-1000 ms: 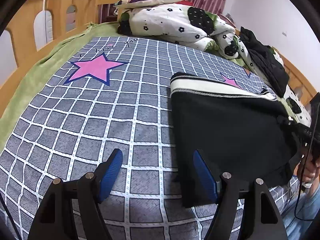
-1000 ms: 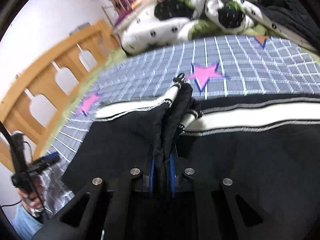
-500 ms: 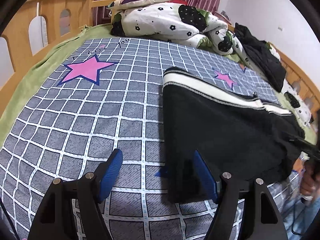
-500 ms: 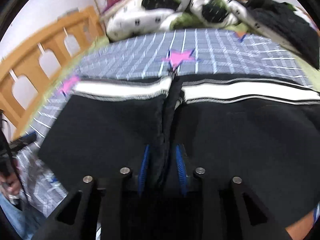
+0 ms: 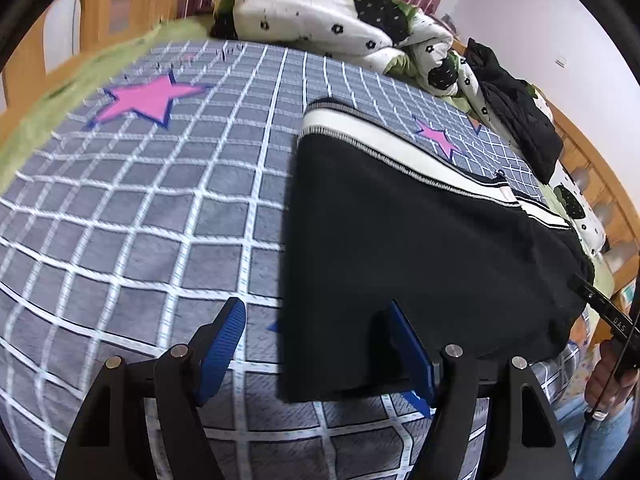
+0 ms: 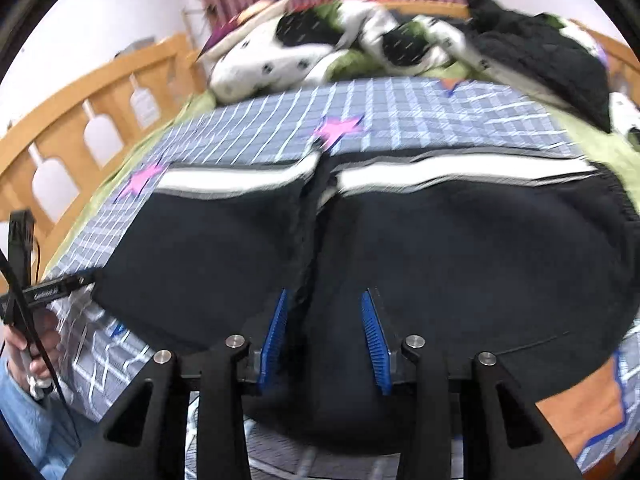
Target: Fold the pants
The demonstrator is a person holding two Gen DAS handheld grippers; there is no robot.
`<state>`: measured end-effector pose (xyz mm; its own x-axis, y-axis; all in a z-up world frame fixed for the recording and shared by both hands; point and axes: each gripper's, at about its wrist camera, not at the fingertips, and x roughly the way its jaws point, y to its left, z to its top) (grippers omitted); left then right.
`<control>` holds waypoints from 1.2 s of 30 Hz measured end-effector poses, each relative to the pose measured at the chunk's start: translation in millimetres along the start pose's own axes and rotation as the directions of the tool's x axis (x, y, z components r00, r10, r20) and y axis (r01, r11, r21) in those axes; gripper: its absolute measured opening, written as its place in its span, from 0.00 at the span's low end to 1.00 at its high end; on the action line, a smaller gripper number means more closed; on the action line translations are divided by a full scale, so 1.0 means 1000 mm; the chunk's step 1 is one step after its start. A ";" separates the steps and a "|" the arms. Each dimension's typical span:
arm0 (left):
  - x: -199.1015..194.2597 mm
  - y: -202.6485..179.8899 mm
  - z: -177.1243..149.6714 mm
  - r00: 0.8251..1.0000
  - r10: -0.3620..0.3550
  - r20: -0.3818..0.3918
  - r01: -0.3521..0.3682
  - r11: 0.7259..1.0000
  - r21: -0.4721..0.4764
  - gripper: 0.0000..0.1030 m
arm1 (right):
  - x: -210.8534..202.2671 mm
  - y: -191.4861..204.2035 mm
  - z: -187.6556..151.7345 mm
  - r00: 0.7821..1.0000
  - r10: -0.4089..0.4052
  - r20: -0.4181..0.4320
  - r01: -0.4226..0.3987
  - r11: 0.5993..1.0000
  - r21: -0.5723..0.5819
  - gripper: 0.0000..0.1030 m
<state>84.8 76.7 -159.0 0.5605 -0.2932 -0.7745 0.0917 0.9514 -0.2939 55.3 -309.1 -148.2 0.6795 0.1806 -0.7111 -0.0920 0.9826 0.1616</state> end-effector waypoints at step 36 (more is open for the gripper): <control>0.071 -0.011 0.092 0.992 -0.118 -0.052 0.112 0.989 -0.097 0.10 | -0.006 -0.248 0.014 0.989 -0.149 0.022 0.115 0.843 0.526 0.20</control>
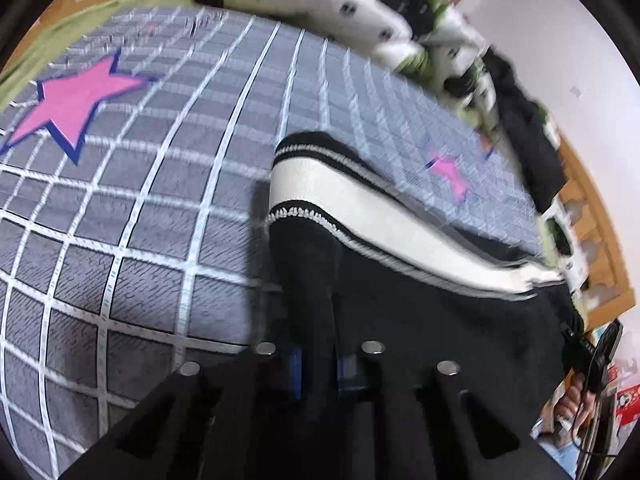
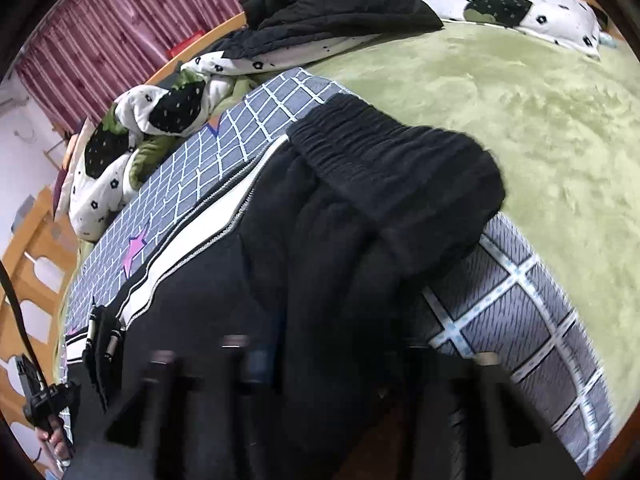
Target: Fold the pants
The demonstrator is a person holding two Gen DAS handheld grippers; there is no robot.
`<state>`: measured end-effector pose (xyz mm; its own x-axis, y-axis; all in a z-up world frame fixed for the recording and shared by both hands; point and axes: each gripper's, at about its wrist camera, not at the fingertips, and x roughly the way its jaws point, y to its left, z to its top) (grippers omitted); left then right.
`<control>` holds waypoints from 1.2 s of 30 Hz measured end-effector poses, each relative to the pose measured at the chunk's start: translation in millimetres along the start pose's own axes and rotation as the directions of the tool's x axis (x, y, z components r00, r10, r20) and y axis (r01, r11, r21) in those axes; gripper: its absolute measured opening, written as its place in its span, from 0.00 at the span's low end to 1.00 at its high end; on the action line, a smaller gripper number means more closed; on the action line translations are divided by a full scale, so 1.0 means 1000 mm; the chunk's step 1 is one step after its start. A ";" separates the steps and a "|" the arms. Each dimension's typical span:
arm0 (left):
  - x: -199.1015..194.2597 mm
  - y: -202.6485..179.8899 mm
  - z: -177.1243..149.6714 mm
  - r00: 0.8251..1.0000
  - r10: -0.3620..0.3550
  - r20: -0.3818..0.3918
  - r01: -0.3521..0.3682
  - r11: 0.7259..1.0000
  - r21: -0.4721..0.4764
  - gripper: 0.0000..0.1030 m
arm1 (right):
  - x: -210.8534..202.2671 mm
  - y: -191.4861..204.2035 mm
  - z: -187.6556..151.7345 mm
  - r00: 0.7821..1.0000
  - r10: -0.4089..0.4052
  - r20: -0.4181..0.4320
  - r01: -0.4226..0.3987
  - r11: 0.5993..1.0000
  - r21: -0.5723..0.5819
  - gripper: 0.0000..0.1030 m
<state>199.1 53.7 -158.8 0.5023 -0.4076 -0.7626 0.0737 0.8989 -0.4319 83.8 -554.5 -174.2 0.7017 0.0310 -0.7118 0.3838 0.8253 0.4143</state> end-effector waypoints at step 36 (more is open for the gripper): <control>-0.070 0.119 0.051 0.937 0.346 0.050 -0.342 0.936 -0.079 0.24 | 0.041 0.142 -0.031 0.984 -0.046 -0.175 -0.019 0.936 -0.353 0.42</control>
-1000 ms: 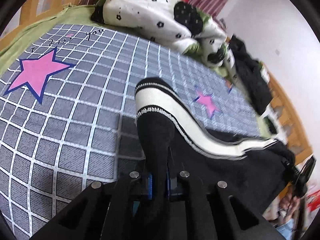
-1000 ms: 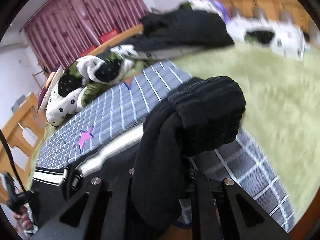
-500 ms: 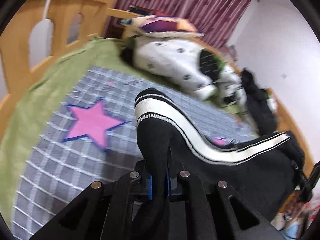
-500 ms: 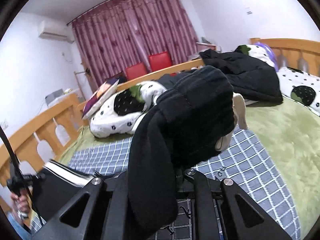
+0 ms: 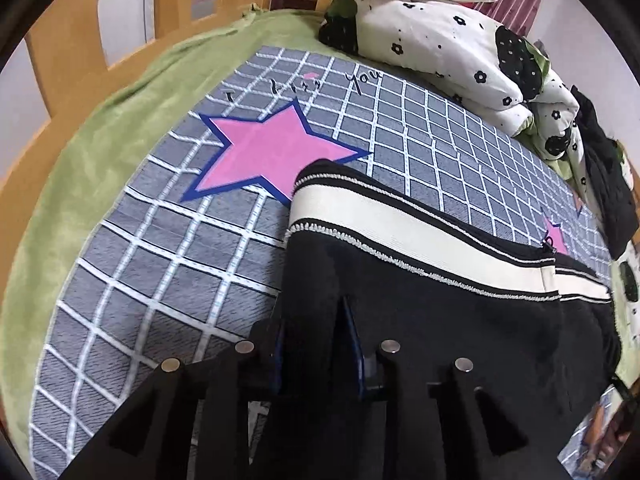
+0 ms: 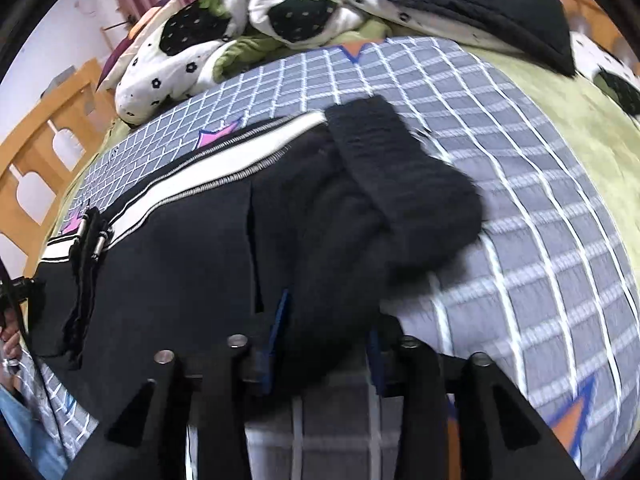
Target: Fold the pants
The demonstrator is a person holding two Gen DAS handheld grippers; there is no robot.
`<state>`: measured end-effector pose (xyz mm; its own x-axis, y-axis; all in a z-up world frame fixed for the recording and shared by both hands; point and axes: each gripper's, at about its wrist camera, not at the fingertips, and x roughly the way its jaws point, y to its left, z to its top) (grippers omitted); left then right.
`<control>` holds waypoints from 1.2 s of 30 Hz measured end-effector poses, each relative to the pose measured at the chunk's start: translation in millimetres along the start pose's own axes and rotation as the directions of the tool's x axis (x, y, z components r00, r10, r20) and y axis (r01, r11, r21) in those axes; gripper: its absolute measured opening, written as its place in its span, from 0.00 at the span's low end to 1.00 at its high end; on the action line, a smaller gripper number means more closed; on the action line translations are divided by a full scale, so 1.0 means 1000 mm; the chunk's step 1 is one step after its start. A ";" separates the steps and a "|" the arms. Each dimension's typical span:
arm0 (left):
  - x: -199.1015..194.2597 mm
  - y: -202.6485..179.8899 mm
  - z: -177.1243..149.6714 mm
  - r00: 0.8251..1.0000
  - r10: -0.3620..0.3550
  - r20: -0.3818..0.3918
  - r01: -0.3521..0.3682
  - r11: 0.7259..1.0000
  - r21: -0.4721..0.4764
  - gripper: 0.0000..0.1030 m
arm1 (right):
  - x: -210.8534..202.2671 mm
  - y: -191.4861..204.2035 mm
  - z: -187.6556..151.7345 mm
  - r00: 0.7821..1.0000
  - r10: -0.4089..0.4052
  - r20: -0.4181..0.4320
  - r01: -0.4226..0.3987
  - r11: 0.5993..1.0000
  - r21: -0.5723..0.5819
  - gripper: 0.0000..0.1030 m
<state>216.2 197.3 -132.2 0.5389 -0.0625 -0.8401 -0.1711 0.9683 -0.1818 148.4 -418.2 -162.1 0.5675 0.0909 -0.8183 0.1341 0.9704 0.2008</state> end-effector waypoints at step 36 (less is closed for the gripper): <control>-0.056 0.023 -0.076 0.980 -0.183 0.081 0.186 0.982 -0.029 0.48 | -0.044 0.089 0.000 0.983 -0.059 0.174 0.060 0.998 -0.004 0.50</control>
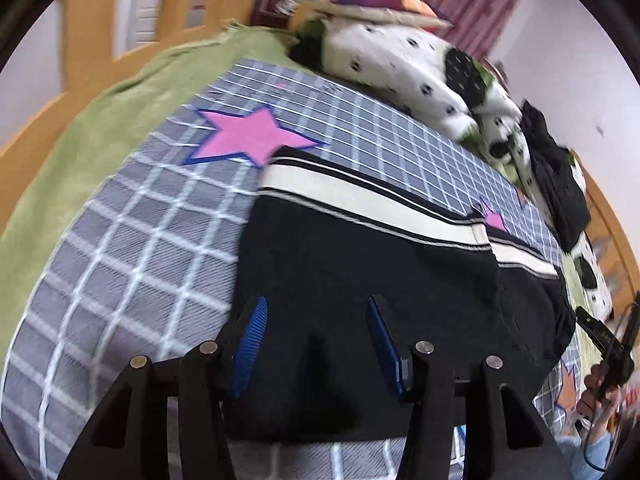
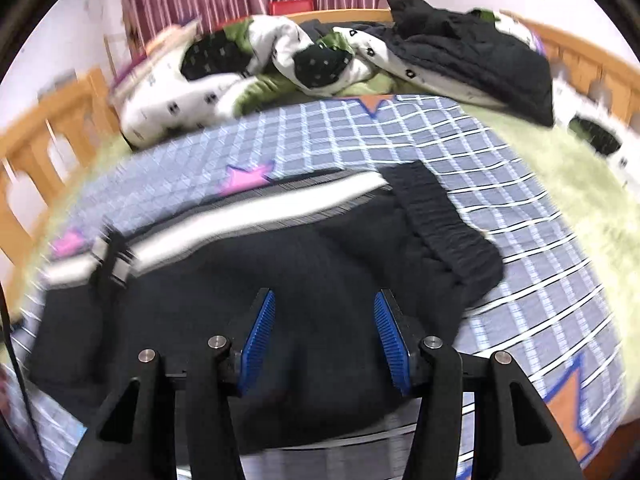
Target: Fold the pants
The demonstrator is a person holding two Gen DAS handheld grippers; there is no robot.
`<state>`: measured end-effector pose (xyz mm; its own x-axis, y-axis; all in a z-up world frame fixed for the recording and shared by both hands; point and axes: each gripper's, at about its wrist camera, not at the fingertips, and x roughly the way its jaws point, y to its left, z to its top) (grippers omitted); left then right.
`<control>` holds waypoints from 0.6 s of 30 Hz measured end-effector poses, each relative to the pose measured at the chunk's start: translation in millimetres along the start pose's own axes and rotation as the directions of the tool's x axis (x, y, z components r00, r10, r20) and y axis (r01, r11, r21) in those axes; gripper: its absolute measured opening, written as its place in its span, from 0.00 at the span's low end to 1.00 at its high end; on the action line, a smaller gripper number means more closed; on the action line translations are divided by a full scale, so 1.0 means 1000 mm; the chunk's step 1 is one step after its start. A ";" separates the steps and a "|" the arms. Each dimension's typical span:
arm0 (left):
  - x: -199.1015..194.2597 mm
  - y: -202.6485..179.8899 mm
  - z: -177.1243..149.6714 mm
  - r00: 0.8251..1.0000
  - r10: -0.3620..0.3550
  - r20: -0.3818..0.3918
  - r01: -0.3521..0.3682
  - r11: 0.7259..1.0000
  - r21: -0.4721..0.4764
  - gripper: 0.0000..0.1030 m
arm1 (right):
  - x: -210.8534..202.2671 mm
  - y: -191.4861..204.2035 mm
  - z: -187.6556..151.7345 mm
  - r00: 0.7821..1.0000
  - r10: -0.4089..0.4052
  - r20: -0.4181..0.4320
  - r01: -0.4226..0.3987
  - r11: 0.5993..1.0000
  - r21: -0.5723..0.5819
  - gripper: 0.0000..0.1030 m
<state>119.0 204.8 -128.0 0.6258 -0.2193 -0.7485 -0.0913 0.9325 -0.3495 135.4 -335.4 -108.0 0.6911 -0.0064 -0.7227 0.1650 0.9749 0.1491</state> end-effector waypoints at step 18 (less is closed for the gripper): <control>0.026 0.053 -0.065 0.991 -0.134 -0.025 0.124 0.959 -0.254 0.49 | -0.056 0.067 -0.036 0.994 0.090 0.064 -0.082 0.989 -0.126 0.55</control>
<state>80.1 229.8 -203.0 0.6130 -0.3497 -0.7085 -0.2072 0.7942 -0.5713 81.9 -261.9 -82.1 0.7470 0.0673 -0.6614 0.0179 0.9925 0.1212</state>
